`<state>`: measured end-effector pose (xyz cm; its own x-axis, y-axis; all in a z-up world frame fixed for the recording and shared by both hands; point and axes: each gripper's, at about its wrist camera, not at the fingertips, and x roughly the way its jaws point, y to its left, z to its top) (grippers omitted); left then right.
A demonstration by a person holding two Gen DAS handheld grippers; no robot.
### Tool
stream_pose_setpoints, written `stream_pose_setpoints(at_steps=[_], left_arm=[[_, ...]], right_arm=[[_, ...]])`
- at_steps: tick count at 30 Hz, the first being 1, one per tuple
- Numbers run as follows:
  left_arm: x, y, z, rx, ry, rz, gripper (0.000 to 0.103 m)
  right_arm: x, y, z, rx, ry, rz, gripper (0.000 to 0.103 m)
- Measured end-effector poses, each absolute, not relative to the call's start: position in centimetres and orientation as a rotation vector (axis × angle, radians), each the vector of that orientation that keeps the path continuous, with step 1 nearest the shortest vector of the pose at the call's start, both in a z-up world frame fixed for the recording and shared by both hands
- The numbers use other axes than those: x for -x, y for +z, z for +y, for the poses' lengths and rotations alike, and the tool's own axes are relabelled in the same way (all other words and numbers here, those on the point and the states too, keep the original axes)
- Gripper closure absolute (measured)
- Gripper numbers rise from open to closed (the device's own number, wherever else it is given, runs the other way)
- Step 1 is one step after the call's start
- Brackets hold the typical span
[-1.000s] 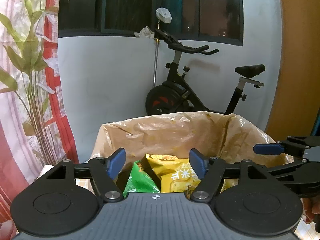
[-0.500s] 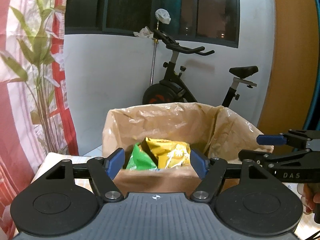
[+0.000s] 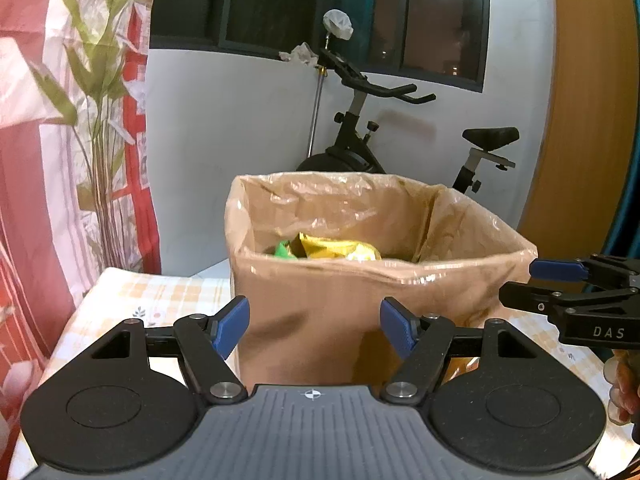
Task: Organize snacks
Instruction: 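Move both open tools back out of the box toward the remaining snacks, then grasp the brown sauce packet with the right tool while the left tool grasps the pink bread bag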
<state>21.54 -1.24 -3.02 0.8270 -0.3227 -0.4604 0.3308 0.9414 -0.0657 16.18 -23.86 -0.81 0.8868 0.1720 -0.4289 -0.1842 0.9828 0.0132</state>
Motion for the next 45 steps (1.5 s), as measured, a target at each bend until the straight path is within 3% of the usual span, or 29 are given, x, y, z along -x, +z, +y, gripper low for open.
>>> stream_pose_setpoints(at_steps=[29,45], left_arm=[[-16.9,-12.0,0.2,0.016,-0.284,0.597,0.029],[-16.5,-14.4,0.0,0.026,-0.298,0.666,0.029]], right_arm=[[-9.8,-10.6,-22.8,0.069,0.137,0.502,0.036],[-9.5,-15.0,-22.7,0.060,0.167,0.698,0.036]])
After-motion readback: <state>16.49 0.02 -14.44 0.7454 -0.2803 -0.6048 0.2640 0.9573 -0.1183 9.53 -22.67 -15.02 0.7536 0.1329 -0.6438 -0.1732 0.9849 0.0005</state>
